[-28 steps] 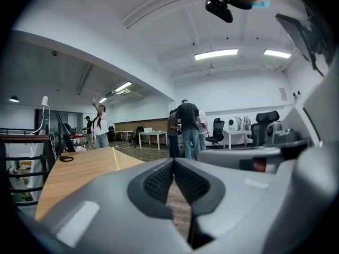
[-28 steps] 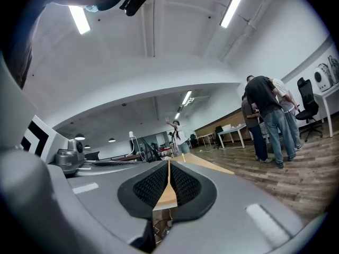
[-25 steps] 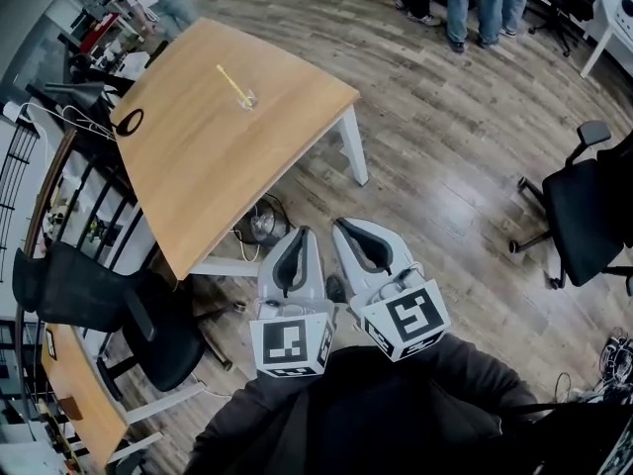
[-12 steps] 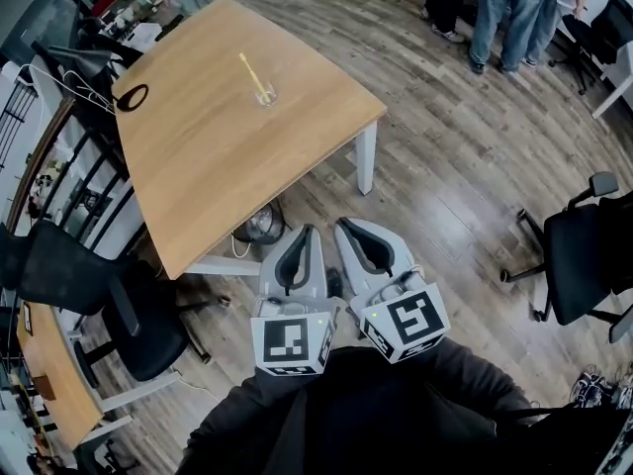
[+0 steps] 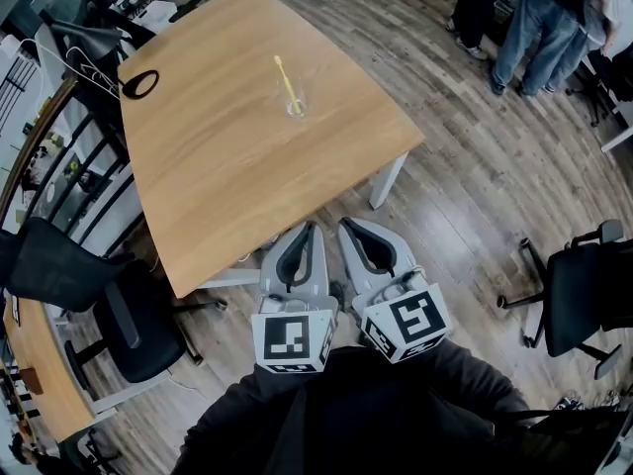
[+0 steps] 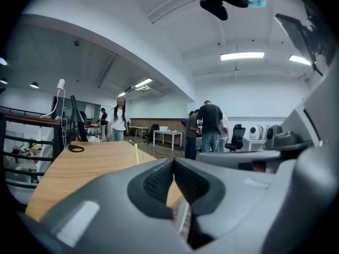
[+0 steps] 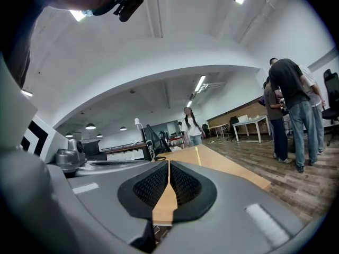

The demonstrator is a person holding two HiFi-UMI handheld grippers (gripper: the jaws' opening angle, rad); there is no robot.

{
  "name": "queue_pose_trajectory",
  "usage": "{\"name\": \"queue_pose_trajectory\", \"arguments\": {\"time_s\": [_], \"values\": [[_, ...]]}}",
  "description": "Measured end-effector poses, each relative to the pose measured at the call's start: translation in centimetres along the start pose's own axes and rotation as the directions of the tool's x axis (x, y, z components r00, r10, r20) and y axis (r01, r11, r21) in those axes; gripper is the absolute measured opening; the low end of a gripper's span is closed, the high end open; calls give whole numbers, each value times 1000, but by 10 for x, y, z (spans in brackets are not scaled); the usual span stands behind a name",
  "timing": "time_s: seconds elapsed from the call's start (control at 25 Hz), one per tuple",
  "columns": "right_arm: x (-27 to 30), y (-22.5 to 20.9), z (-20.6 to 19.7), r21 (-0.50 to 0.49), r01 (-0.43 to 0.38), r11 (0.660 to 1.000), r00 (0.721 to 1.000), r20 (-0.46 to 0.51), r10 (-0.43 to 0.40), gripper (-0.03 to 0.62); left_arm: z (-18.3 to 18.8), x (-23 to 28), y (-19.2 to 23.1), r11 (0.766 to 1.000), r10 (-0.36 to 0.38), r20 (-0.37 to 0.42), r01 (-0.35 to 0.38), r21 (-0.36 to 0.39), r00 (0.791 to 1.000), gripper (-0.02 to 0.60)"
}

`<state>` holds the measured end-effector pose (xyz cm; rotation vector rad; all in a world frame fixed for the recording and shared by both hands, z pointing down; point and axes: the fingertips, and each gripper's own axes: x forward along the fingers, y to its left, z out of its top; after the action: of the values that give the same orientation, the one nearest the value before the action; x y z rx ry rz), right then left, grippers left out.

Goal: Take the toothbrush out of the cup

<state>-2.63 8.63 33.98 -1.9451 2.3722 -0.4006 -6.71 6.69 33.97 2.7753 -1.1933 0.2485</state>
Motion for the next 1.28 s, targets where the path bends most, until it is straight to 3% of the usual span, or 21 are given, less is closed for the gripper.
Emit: {"name": "queue_pose_trajectory", "arguments": {"time_s": [0.52,1.0,1.28], "values": [[115,1,29,-44,4,999,1000,4,-4,11,37,54,93,1000,8,85,-5,-24,996,8],[133,-22,32,-80,6,997,1000,-28,-8,11,41,84,101,998,30,100,-24,-63,994,8],[159,-61,33,-74,-53,996,998,-34,51,11,32,119,103,991,118,55,-115,-65,991,8]]}}
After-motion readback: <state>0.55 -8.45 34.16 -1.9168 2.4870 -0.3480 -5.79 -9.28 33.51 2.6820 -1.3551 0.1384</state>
